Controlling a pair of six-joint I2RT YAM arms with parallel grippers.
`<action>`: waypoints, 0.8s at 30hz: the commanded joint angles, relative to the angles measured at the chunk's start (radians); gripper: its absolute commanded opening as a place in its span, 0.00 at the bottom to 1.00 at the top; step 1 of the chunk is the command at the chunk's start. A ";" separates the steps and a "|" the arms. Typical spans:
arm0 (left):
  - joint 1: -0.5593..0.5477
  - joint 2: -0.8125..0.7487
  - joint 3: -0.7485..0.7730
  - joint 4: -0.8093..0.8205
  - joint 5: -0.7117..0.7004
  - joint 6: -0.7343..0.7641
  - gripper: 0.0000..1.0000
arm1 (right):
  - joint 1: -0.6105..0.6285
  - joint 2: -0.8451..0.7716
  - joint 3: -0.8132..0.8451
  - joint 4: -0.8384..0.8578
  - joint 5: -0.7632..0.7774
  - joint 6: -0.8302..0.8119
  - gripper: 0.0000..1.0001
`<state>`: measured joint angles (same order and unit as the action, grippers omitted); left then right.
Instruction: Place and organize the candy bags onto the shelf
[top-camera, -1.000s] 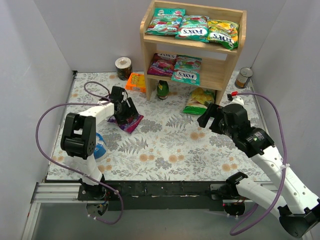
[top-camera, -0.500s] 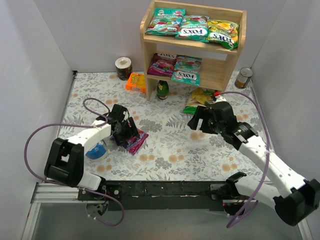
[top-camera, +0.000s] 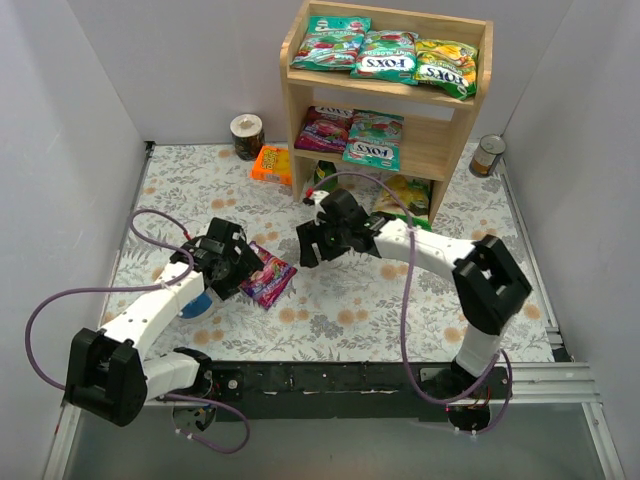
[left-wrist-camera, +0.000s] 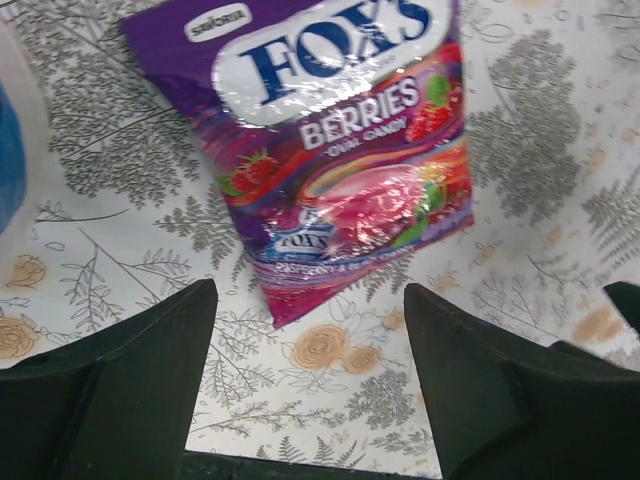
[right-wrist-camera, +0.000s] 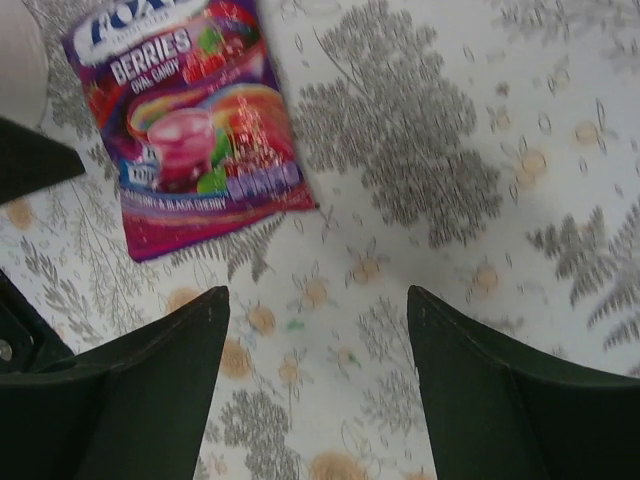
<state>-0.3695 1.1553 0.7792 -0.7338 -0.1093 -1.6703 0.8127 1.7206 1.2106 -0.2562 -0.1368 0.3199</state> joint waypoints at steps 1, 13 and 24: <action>-0.005 0.003 -0.017 -0.001 -0.078 -0.088 0.73 | -0.001 0.147 0.162 0.071 -0.084 -0.094 0.77; -0.005 0.141 -0.026 0.020 -0.122 -0.062 0.69 | 0.006 0.347 0.253 0.074 -0.294 -0.143 0.65; -0.005 0.230 -0.028 0.140 -0.086 0.038 0.69 | 0.008 0.320 0.060 0.235 -0.426 -0.061 0.12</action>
<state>-0.3698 1.3636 0.7506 -0.6476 -0.1940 -1.6821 0.8165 2.0743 1.3388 -0.0856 -0.4892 0.2249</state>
